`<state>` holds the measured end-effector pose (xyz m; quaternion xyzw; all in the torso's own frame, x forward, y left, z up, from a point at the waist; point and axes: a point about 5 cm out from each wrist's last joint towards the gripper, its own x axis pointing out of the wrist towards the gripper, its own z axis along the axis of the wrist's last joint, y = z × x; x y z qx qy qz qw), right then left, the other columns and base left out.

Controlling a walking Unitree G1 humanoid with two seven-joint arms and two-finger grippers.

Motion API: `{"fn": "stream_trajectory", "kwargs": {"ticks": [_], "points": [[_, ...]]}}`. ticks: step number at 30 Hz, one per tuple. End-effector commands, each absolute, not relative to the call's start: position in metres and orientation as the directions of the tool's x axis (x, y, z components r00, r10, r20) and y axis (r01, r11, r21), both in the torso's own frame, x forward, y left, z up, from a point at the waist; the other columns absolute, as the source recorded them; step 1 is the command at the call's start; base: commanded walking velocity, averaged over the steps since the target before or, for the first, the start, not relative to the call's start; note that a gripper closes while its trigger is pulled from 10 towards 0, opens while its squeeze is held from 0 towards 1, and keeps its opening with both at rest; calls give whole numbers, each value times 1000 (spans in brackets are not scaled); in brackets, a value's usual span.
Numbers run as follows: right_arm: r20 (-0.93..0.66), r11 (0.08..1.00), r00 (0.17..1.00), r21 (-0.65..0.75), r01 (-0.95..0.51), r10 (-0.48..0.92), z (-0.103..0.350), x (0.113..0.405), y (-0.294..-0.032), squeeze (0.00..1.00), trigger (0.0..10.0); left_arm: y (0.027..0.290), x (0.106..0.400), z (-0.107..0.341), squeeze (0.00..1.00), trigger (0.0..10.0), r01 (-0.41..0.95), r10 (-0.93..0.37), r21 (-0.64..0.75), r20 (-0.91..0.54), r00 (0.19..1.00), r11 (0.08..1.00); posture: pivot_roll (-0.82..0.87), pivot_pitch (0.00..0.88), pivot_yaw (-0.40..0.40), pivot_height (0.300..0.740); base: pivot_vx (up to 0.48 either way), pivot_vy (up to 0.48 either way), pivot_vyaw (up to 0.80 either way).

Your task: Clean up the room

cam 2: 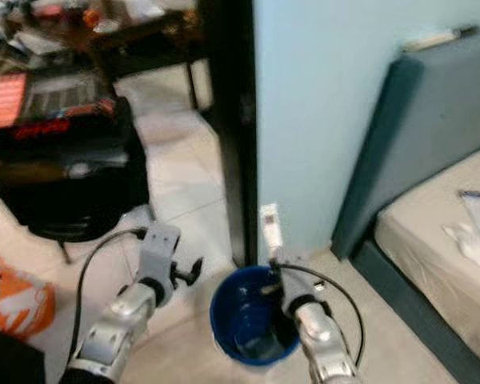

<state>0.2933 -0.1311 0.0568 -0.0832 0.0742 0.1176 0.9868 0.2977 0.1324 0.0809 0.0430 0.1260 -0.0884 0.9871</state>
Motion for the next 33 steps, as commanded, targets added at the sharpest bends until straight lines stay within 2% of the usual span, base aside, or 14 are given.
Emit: {"fn": "stream_trajectory", "kwargs": {"ticks": [1, 15, 21, 33], "points": [[-204, 958, 952, -130, -257, 228, 49, 290, -131, 0, 10000, 134, 296, 74, 0, 10000, 171, -147, 64, -281, 949, 983, 34, 129, -6, 732, 0, 0, 800], [-208, 960, 953, -125, -250, 221, 50, 297, -136, 0, 10000, 146, 291, 61, 0, 10000, 68, -60, 19, -300, 952, 997, 27, 107, -8, 732, 0, 0, 800], [-220, 962, 952, -123, -245, 214, 47, 296, -139, 0, 10000, 151, 290, 58, 0, 10000, 32, -25, 18, -319, 947, 999, 24, 104, -16, 732, 0, 0, 0], [-224, 961, 949, -118, -251, 220, 44, 294, -139, 0, 10000, 149, 292, 57, 0, 10000, 8, -8, -2, -327, 945, 1000, 16, 105, -22, 732, 0, -480, 0]]}}
